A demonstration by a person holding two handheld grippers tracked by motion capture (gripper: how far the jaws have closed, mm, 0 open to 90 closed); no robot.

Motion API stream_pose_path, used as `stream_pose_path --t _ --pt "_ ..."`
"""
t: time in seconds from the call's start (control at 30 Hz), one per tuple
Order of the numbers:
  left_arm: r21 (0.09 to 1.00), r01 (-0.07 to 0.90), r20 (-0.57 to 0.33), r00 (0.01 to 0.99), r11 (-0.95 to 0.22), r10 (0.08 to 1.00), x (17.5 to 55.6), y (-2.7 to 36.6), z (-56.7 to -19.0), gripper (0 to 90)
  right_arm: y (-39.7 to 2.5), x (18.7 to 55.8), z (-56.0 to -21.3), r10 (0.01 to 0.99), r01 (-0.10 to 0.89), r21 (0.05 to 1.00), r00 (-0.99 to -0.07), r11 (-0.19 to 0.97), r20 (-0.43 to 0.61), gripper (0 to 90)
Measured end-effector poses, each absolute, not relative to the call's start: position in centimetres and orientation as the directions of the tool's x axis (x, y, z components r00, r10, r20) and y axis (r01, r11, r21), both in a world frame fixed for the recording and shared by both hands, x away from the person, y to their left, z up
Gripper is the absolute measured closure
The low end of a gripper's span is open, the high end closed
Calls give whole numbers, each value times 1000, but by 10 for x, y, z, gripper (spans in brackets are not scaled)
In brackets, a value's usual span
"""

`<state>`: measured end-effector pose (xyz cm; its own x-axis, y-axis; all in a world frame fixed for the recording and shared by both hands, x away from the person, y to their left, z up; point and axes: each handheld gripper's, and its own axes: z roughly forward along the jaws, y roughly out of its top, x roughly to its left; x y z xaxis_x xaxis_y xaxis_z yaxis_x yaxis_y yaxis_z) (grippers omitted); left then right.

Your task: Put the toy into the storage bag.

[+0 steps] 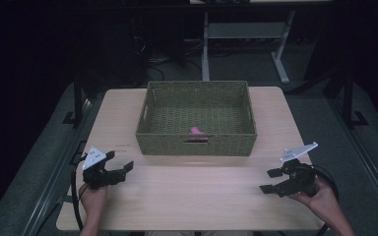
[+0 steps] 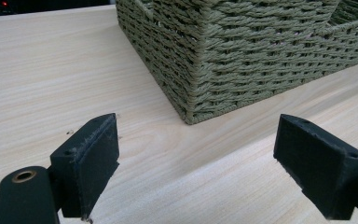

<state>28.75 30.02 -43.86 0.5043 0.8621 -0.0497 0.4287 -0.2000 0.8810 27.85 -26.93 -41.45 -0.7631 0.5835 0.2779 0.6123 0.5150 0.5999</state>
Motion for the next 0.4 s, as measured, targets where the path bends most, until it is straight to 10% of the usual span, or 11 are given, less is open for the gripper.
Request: stream_pose_path --t 0.4 --pt "882 430 -54 498 -193 866 289 301 -438 136 -268 266 -417 601 609 612 -757 504 257 244"
